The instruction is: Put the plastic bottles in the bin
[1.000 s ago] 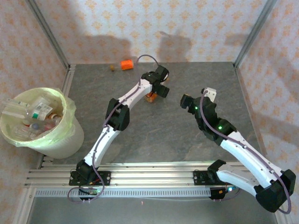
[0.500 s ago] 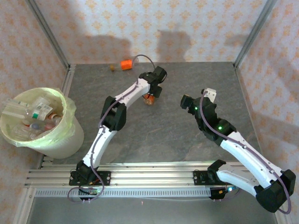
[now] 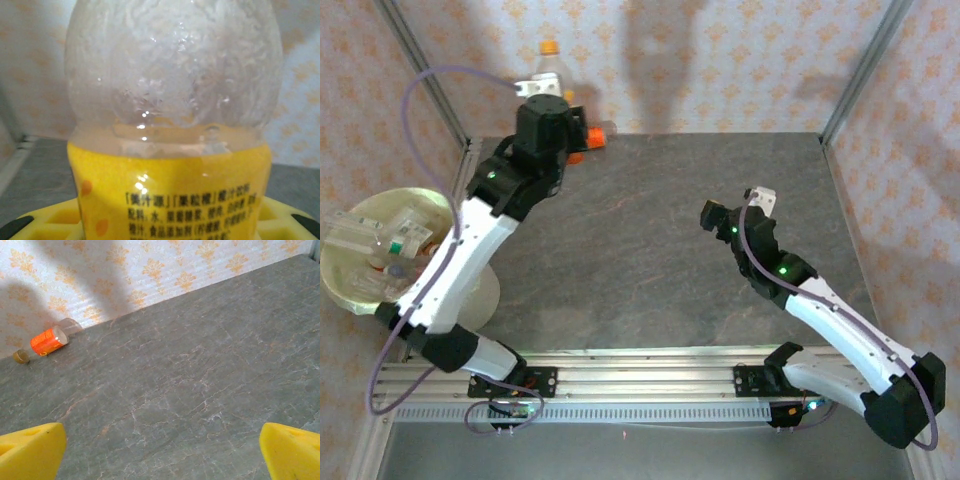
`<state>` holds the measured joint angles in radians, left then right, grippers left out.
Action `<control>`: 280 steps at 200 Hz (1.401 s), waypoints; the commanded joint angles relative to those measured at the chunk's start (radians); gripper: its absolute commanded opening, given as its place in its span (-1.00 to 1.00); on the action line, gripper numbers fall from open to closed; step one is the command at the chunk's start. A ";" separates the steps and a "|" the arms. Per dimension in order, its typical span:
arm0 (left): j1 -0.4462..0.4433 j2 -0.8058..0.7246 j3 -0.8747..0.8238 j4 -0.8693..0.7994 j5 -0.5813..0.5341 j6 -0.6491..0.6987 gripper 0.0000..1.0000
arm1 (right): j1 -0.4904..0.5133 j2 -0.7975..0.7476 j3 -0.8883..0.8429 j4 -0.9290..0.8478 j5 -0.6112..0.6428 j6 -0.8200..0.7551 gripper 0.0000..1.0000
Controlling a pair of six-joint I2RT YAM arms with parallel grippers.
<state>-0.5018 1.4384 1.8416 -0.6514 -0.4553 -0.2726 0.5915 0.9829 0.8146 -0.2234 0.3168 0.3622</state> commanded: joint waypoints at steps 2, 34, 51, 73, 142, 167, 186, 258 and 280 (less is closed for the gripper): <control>0.067 -0.088 -0.097 -0.101 -0.239 -0.054 -0.02 | -0.008 0.018 -0.006 0.043 -0.010 -0.006 0.98; 0.199 -0.314 -0.268 -0.089 -0.334 -0.094 -0.02 | -0.008 0.038 0.002 0.051 -0.019 -0.005 0.98; 0.265 -0.407 -0.330 -0.083 -0.352 -0.096 -0.03 | -0.008 0.050 0.003 0.062 -0.024 -0.003 0.98; 0.353 -0.479 -0.386 -0.108 -0.402 -0.114 -0.04 | -0.008 0.076 0.014 0.074 -0.038 0.001 0.98; 0.624 -0.578 -0.583 -0.082 -0.282 -0.221 0.00 | -0.008 0.147 0.058 0.097 -0.095 0.027 0.98; 0.690 -0.573 -0.601 -0.151 -0.219 -0.342 0.22 | -0.009 0.155 0.064 0.098 -0.102 0.031 0.98; 0.694 -0.571 -0.564 -0.214 -0.172 -0.395 0.65 | -0.007 0.157 0.066 0.098 -0.101 0.034 0.98; 0.689 -0.542 -0.414 -0.260 0.118 -0.451 0.99 | -0.008 0.175 0.074 0.100 -0.102 0.043 0.98; 0.667 -0.535 -0.385 -0.245 0.164 -0.461 0.99 | -0.007 0.177 0.074 0.099 -0.099 0.044 0.98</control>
<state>0.1829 0.8993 1.4128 -0.8867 -0.3862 -0.7006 0.5880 1.1553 0.8532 -0.1364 0.2119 0.3935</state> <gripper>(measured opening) 0.993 0.992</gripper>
